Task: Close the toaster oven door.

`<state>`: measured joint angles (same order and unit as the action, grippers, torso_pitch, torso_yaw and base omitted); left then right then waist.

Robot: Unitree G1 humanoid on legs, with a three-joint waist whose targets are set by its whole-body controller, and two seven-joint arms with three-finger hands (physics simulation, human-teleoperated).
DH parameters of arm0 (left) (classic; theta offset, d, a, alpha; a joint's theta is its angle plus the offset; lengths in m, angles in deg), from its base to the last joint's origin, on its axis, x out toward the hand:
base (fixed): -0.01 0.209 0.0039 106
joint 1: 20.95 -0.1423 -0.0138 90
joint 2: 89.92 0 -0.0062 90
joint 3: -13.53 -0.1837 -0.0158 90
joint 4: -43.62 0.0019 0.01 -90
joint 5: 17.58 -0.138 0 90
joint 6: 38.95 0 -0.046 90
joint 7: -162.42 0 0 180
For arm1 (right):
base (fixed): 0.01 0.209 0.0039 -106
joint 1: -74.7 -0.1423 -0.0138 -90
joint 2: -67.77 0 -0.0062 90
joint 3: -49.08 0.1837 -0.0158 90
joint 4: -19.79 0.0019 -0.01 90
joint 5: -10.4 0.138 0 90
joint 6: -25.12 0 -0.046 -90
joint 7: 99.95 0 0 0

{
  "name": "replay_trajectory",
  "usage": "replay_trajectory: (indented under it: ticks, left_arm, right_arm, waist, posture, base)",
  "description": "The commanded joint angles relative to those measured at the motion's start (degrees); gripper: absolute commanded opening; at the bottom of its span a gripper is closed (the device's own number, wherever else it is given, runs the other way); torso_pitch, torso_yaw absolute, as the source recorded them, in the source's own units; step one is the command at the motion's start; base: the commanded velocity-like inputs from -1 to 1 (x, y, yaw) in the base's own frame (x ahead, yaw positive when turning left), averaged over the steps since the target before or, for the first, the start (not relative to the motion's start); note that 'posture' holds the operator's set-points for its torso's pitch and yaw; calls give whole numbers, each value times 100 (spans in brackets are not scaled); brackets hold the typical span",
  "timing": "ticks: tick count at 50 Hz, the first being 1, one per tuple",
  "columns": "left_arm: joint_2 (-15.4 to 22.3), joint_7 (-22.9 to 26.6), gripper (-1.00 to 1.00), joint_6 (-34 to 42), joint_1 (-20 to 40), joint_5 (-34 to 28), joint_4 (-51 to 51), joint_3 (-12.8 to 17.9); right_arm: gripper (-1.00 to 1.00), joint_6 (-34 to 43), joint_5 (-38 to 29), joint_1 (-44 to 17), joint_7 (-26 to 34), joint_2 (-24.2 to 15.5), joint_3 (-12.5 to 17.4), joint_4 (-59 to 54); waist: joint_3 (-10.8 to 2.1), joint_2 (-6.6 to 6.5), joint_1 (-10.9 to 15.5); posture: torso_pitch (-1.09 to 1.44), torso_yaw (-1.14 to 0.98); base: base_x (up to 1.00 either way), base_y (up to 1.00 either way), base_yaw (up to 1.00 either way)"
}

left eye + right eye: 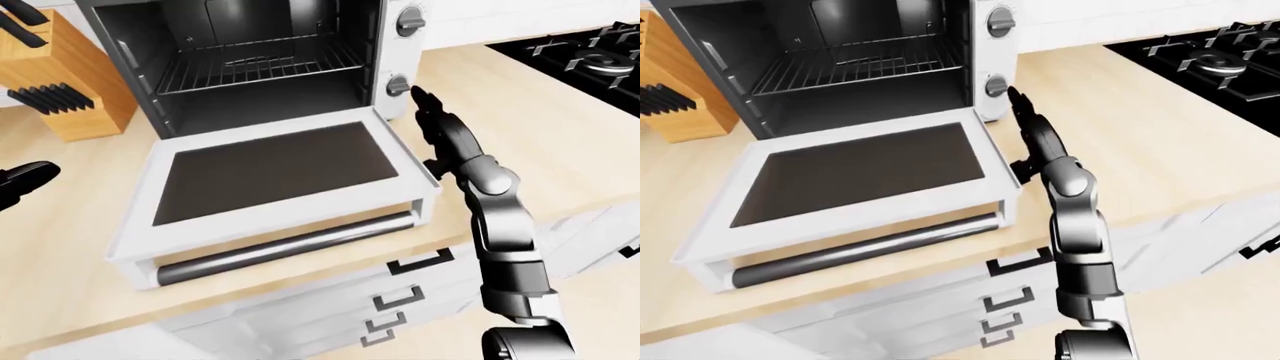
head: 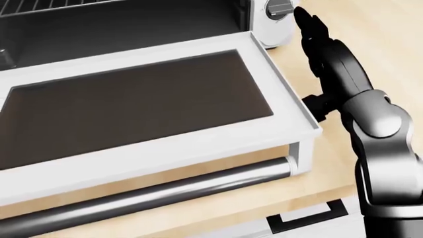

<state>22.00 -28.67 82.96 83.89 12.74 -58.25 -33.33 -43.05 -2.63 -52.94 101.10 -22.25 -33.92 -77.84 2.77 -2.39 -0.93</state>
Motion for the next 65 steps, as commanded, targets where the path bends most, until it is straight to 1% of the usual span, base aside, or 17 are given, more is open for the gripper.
replay_trajectory:
  ticks: [1, 6, 9, 12, 19, 24, 28, 30, 35, 40, 45, 48, 53, 59, 65]
  left_arm:
    - [145, 16, 100, -170, 107, -10, -176, 73]
    - [146, 24, 100, -177, 108, -16, -171, 74]
    - [151, 28, 100, -184, 110, -19, -158, 77]
    - [158, 10, 100, -154, 117, -12, -195, 73]
    - [191, 24, 100, -147, 114, 4, -174, 116]
    - [224, 15, 100, -133, 111, 35, -171, 160]
    - [202, 17, 100, -183, 96, 13, -144, 136]
    - [217, -1, 100, -160, 111, 23, -151, 135]
    - [226, -12, 100, -148, 116, 34, -157, 140]
    - [228, 7, 100, -174, 95, 35, -135, 159]
    - [221, 7, 100, -171, 87, 31, -144, 153]
    - [211, 20, 100, -185, 69, 22, -140, 165]
    - [206, 39, 100, -187, 51, 19, -147, 187]
    - [195, 32, 100, -184, 58, 13, -159, 167]
    - [182, 48, 100, -178, 52, 5, -183, 162]
  right_arm:
    - [100, -155, 82, -282, -88, -58, 84, 263]
    - [100, -38, 279, -403, -186, -19, 105, 315]
    - [100, 402, 743, -577, -285, 94, 204, 621]
    - [100, 548, 937, -718, -428, 55, 153, 736]
    - [100, 542, 1326, -1046, -767, 24, 167, 696]
    - [100, 513, 1377, -1207, -890, -36, 105, 607]
    - [100, 302, 1364, -1358, -1068, -54, 117, 390]
    - [100, 185, 1430, -1612, -1342, -50, 201, 111]
    - [100, 46, 1589, -2065, -2019, -78, 255, -545]
    - [100, -53, 1854, -2358, -2561, -37, 211, -972]
    - [100, -379, 2002, -2569, -3105, 35, 210, -1435]
    - [100, -526, 2040, -2647, -3256, 62, 137, -1604]
    - [100, -852, 2069, -2847, -3730, 94, 157, -1947]
    - [100, -1455, 2047, -3343, -4039, 79, 108, -2967]
    - [100, -1909, 1922, -3833, -4220, 82, 55, -3844]
  waist:
    - [-142, -28, 1]
    - [-137, -42, -2]
    - [-139, -54, -3]
    - [-133, -70, -1]
    - [-127, -95, -9]
    - [-127, -97, -15]
    - [-113, -94, -20]
    - [-109, -97, -24]
    - [-96, -107, -41]
    - [-86, -95, -23]
    - [-77, -97, -10]
    - [-78, -100, -8]
    - [-75, -110, -10]
    - [-71, -126, -10]
    - [-73, -127, -1]
  posture:
    - [0, 0]
    - [0, 0]
    - [0, 0]
    - [0, 0]
    - [0, 0]
    - [0, 0]
    - [0, 0]
    - [0, 0]
    - [0, 0]
    - [0, 0]
    - [0, 0]
    - [0, 0]
    - [0, 0]
    - [0, 0]
    - [0, 0]
  base:
    - [0, 0, 0]
    - [0, 0, 0]
    - [0, 0, 0]
    - [0, 0, 0]
    - [0, 0, 0]
    - [0, 0, 0]
    - [0, 0, 0]
    - [0, 0, 0]
    - [0, 0, 0]
    - [0, 0, 0]
    - [0, 0, 0]
    - [0, 0, 0]
    - [0, 0, 0]
    - [0, 0, 0]
    - [0, 0, 0]
